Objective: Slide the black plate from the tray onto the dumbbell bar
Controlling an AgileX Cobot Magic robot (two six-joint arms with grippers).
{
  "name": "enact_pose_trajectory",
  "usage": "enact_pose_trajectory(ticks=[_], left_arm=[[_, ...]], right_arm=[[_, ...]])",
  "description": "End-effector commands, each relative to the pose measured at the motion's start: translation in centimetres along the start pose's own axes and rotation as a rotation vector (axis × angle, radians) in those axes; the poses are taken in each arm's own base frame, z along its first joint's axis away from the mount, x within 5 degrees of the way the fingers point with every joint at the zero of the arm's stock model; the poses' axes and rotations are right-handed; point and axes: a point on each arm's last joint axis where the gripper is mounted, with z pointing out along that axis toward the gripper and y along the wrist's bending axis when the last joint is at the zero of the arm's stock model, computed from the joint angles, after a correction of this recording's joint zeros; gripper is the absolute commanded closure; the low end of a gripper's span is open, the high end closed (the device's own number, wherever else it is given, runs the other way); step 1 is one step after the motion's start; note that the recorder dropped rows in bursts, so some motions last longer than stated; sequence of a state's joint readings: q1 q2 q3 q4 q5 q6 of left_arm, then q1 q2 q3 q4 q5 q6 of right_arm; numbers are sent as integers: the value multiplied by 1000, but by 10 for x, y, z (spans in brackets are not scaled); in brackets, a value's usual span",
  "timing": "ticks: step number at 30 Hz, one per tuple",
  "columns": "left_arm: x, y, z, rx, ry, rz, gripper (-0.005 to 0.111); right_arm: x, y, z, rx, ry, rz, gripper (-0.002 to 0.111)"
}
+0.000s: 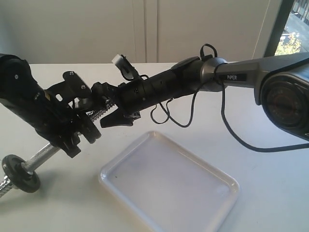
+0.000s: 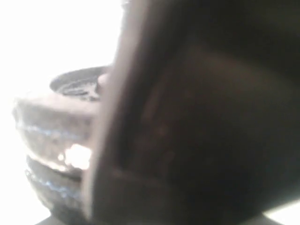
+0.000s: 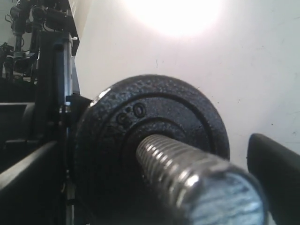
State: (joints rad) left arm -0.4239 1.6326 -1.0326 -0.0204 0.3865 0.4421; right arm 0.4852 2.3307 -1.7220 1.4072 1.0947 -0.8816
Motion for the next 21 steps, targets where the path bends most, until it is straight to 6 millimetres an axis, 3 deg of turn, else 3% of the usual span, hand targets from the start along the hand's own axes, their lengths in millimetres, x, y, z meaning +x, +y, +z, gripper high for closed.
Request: enact_pose_trajectory(ticks=[1,14,21], left_arm=[[-17,5,-18,-60,-141,-39,107],[-17,5,-16,-60,-140,-40,107],[-16,6,5,-46,-115,-56,107]], right_arm=[[-9,21,-21,-123,-7,-44,3],[-23,-23,-96,-8,-120,-7,3],[-24,-43,-130,49,-153,120,3]])
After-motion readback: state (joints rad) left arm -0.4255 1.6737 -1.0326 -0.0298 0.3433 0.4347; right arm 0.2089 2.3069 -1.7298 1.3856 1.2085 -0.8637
